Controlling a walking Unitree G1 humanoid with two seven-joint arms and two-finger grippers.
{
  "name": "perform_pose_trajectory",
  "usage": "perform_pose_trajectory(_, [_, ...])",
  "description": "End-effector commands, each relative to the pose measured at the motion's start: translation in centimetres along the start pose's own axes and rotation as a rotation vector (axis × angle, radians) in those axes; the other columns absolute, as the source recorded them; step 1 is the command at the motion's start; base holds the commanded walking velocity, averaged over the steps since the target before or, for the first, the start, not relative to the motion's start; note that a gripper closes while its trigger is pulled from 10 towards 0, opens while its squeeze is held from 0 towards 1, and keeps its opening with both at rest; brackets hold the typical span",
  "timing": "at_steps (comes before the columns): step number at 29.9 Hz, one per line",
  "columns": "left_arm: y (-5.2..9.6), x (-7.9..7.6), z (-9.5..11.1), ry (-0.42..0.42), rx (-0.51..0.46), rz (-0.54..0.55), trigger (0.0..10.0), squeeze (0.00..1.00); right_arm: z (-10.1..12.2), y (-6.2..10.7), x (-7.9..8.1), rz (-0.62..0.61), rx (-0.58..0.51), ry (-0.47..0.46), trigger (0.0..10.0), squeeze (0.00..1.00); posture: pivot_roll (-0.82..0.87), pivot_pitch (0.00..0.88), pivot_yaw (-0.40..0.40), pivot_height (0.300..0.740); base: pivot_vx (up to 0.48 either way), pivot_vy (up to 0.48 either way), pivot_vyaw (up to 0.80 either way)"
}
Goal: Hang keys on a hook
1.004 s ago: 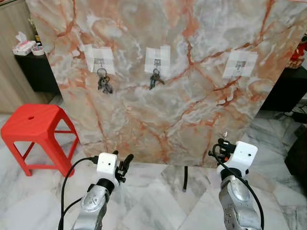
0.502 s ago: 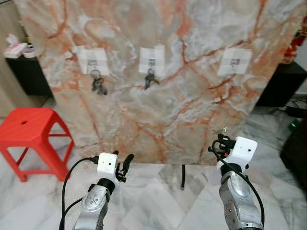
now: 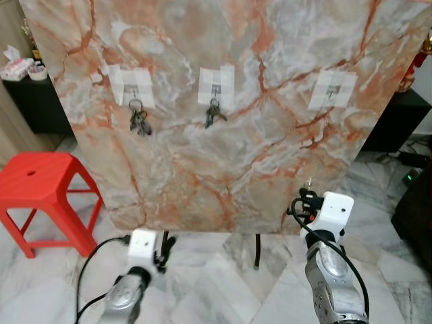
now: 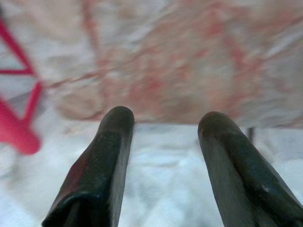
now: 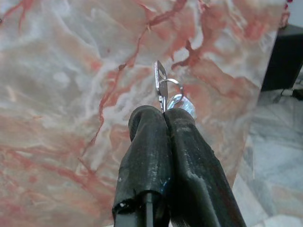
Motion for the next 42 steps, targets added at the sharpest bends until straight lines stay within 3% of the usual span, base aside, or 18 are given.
perform_pose_trajectory(1, [0.3,1.6,-1.0,-0.049,0.078,0.028,10.0,0.0,0.6,-0.2,-0.1,-0.007,-0.028,-0.006,10.0,0.0,0.01,0.012,-0.069,0.74,0.0,0.0,0.0])
perform_pose_trajectory(5, [1.6,3.2,-3.5,-0.114,0.18,0.059,10.0,0.0,0.3,-0.2,-0.1,-0.018,-0.015,-0.008,10.0,0.0,-0.01,0.006,-0.059,0.74,0.0,0.0,0.0])
perform_pose_trajectory(6, [2.9,4.4,-5.7,-0.112,0.265,0.1,10.0,0.0,0.4,-0.3,-0.3,-0.029,-0.019,-0.015,10.0,0.0,-0.01,0.008,-0.055,0.74,0.0,0.0,0.0])
perform_pose_trajectory(7, [2.9,4.4,-5.7,-0.112,0.265,0.1,10.0,0.0,0.4,-0.3,-0.3,-0.029,-0.019,-0.015,10.0,0.0,-0.01,0.008,-0.055,0.74,0.0,0.0,0.0])
perform_pose_trajectory(9, [5.1,5.4,-8.7,-0.099,0.389,0.136,10.0,0.0,0.4,-0.2,-0.4,-0.048,-0.02,-0.026,10.0,0.0,0.0,0.0,-0.039,0.74,0.0,0.0,0.0])
perform_pose_trajectory(11, [5.8,5.6,-9.7,-0.102,0.438,0.142,10.0,0.0,0.3,-0.3,-0.4,-0.051,-0.019,-0.029,10.0,0.0,-0.01,0.0,-0.032,0.74,0.0,0.0,0.0])
perform_pose_trajectory(12, [7.1,6.0,-11.1,-0.103,0.5,0.153,10.0,0.0,0.3,-0.3,-0.5,-0.065,-0.02,-0.043,10.0,0.0,-0.01,0.0,-0.029,0.74,0.0,0.0,0.0])
perform_pose_trajectory(18, [8.3,6.1,-12.5,-0.089,0.557,0.176,10.0,0.0,0.2,-0.3,-0.4,-0.063,-0.014,-0.052,10.0,0.0,-0.01,0.0,-0.023,0.74,0.0,0.0,-0.4])
perform_pose_trajectory(22, [8.3,5.9,-12.6,-0.083,0.559,0.179,10.0,0.0,0.1,-0.3,-0.4,-0.063,-0.015,-0.045,10.0,0.0,-0.01,0.0,-0.023,0.74,0.0,0.0,-0.8])
perform_pose_trajectory(32, [7.8,4.8,-12.7,-0.077,0.553,0.155,10.0,0.0,0.7,-0.7,0.1,-0.054,-0.04,-0.046,10.0,0.0,0.0,0.0,-0.025,0.74,0.242,0.0,0.0])
perform_pose_trajectory(42, [8.0,4.7,-13.0,-0.068,0.551,0.161,10.0,0.0,0.9,-1.1,0.2,-0.054,-0.043,-0.056,10.0,0.0,0.0,0.0,-0.025,0.74,0.249,0.0,0.0])
Point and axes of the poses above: a point about 5 cm out from each wrist's last joint towards the gripper, its own y axis pointing back from the gripper into the wrist, its own z axis along the axis of the wrist's last joint, x = y × z, the point moved 3 cm from there along -y, pointing out of the wrist towards the gripper, and after that the axes turned 7 degrees about y, right-handed, at the moved point
